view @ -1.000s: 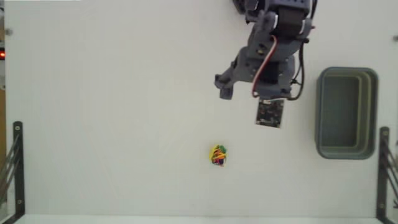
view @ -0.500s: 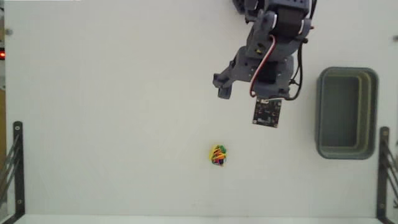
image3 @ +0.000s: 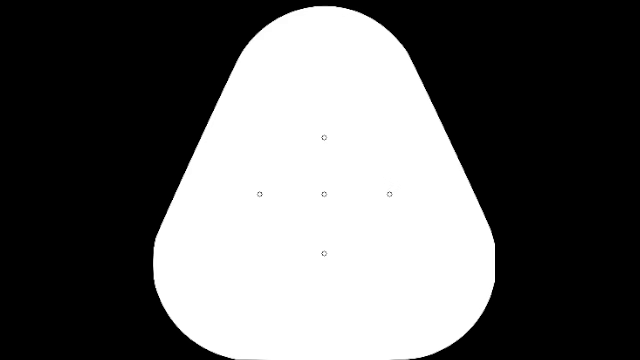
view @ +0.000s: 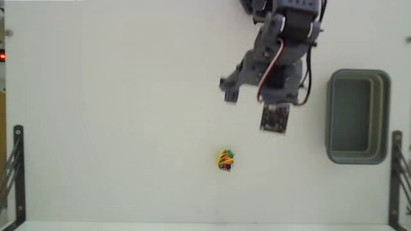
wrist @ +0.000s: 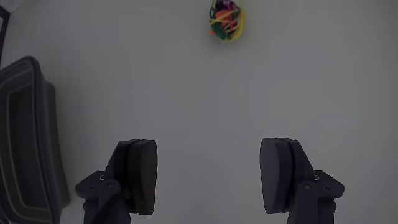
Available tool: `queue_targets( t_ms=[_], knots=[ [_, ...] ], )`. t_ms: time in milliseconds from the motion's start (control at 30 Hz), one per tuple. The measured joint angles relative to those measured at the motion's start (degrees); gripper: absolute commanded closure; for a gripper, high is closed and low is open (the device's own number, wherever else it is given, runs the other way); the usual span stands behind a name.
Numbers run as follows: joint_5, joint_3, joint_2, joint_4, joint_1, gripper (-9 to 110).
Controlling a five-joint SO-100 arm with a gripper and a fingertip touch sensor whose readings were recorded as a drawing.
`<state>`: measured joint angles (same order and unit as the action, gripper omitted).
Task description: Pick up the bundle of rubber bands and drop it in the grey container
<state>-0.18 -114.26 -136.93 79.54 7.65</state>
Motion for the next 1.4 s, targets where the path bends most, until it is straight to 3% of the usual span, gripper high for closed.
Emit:
queue_targets(
  t_ms=[1400],
  knots=[
    [-0.1,14.5,36.0,-19.2,0.2,-9]
  ],
)
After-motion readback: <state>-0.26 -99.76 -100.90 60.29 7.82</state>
